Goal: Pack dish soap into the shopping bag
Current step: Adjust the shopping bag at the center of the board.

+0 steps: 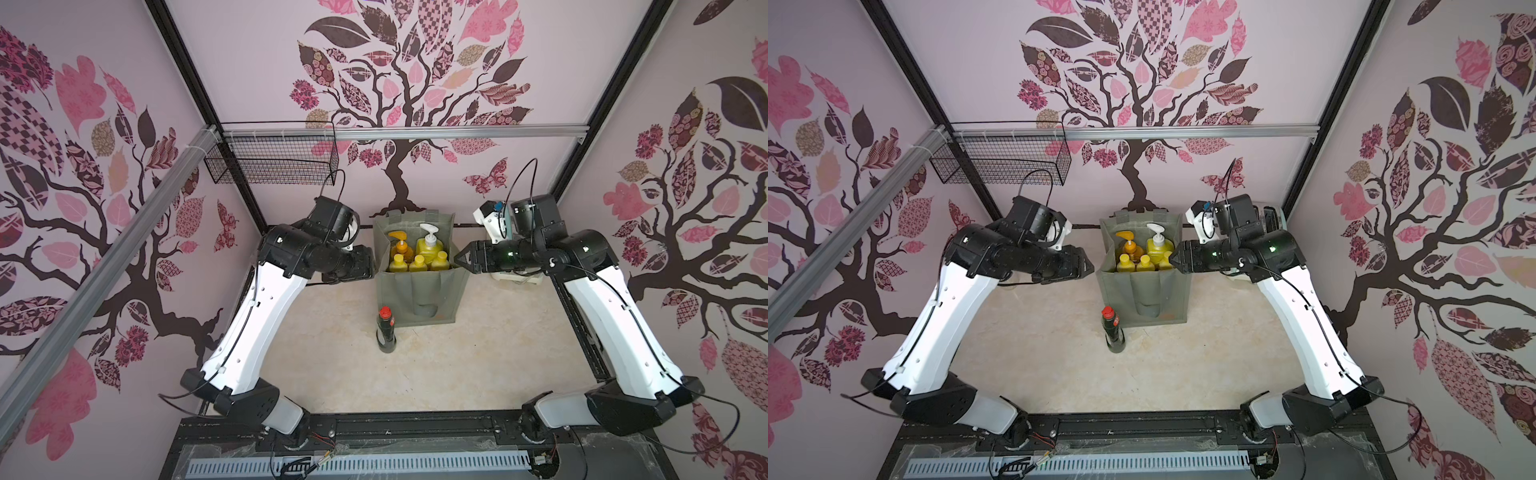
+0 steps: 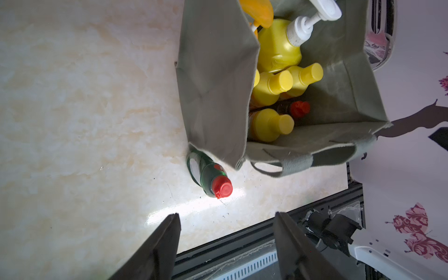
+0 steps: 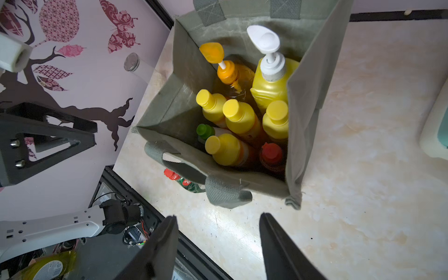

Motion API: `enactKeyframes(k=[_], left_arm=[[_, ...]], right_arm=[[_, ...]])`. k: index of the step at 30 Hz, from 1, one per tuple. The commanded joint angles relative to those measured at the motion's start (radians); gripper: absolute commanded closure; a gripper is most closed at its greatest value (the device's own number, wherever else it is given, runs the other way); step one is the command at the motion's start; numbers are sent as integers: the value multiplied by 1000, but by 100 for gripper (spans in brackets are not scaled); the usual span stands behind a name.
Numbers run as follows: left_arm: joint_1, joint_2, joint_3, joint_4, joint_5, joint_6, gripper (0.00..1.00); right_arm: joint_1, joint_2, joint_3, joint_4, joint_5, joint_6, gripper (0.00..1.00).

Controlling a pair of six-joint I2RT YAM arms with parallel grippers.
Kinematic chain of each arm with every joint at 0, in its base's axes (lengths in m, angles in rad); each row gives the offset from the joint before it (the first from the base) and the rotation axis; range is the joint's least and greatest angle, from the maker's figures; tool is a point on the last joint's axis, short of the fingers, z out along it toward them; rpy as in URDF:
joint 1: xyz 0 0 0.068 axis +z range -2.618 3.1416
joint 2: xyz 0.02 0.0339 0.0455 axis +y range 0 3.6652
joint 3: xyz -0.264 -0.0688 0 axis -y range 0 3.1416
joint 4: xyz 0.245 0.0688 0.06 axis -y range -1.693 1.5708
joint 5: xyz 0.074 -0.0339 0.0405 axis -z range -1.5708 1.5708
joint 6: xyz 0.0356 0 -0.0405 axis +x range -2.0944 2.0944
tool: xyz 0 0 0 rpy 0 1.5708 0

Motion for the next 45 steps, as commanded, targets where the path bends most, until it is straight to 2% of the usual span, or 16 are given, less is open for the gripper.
enactKeyframes(k=[1,4,10,13,15,19,27,34,40,45], left_arm=[[2,-91,-107,77,6,-23,28],[2,-99,-125,118,19,-55,18],[2,82,64,147,7,-60,18],[1,170,99,111,9,-39,18],[2,177,69,97,3,-20,18],[3,91,-93,142,-17,-19,18],[-48,-73,-398,221,-18,-59,18],[-134,-95,-442,251,-53,-95,18],[-145,-110,-486,251,-78,-87,18],[-146,-132,-522,240,-90,-76,18]], right_arm=[[2,-55,-32,56,-60,6,42],[2,-51,-48,73,-82,24,42],[2,-27,-2,83,-48,39,42],[2,-2,37,52,-22,28,41],[2,9,52,36,-3,18,40],[2,19,63,10,30,6,37],[2,19,-26,19,2,8,37],[51,11,-118,16,-2,5,37],[77,-50,-262,9,11,1,37],[77,-76,-316,3,15,-15,37]])
